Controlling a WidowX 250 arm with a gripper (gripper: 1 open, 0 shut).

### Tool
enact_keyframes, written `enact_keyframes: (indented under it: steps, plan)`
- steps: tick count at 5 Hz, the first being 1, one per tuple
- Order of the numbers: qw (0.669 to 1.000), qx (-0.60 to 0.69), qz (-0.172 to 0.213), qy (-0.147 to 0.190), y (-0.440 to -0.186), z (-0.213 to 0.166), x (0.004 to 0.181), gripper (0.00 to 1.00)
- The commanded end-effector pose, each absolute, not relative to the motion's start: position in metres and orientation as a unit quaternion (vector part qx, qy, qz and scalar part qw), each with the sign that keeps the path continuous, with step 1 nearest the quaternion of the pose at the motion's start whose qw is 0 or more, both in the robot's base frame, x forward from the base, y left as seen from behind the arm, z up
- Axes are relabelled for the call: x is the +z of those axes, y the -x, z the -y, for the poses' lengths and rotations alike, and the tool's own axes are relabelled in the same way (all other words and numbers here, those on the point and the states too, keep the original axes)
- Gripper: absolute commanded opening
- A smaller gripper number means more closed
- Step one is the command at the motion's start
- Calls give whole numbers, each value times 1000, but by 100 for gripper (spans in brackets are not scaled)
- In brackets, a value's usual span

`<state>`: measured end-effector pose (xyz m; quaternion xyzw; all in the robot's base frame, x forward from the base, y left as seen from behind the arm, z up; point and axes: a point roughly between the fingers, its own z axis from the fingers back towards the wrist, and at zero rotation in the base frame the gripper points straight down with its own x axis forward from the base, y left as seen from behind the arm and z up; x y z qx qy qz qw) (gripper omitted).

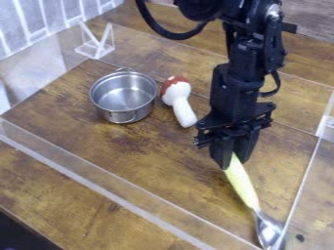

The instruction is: Move the green spoon to the left

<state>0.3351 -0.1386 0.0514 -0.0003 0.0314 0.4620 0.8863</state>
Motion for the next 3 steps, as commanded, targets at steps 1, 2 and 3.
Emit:
enact_keyframes:
  steps: [1,2,3]
  plan:
    - [888,458,-18,30,-335,170,67,0]
    - [900,434,-21,27,-331,174,63,0]
    - [912,409,-22,26,-326,174,61,0]
